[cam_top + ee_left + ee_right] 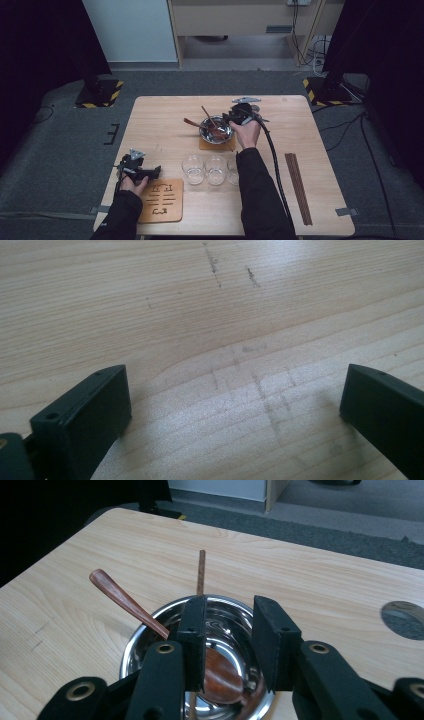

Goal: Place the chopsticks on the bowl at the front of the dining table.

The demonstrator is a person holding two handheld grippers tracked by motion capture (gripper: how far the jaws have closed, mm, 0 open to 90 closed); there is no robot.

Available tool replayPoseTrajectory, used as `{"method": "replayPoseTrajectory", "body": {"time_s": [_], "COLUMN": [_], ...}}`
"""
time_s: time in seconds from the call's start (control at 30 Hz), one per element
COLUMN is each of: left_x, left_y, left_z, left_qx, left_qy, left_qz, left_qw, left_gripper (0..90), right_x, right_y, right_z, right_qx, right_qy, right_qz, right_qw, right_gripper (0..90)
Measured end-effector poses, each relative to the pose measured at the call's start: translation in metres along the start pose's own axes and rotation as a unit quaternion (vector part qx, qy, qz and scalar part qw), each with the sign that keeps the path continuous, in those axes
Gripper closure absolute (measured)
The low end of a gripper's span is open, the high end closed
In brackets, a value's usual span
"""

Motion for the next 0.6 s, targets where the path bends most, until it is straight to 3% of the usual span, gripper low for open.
{"method": "replayPoseTrajectory", "body": {"time_s": [0.37, 0.6], "left_x": [0.000, 0.000], "left_y": [0.000, 0.000], "left_z": [0.000, 0.000], "left_qx": [0.000, 0.000], "left_qy": [0.000, 0.000], "left_qz": [0.000, 0.000], "left_qw": [1.0000, 1.0000], "left_gripper": [0.0, 0.0], "right_x": [0.035, 0.055], "right_y": [0.021, 0.029], "right_z": [-0.004, -0.007], "right_qx": [0.004, 0.023], "right_qy": [0.011, 0.013], "right_qz": [-0.001, -0.006], "right_qw": [0.9999, 0.9996], "right_gripper": [60.8, 57.6]}}
Point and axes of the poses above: each handheld gripper's, and its own axes: x roughly backward along the jaws, z roughly out of its top, y roughly to its right, the point moved 1 cm from there along -x, roughly forward along the jaws, and after that the axes turned 3 degrees about -x, right-handed, at the moved point
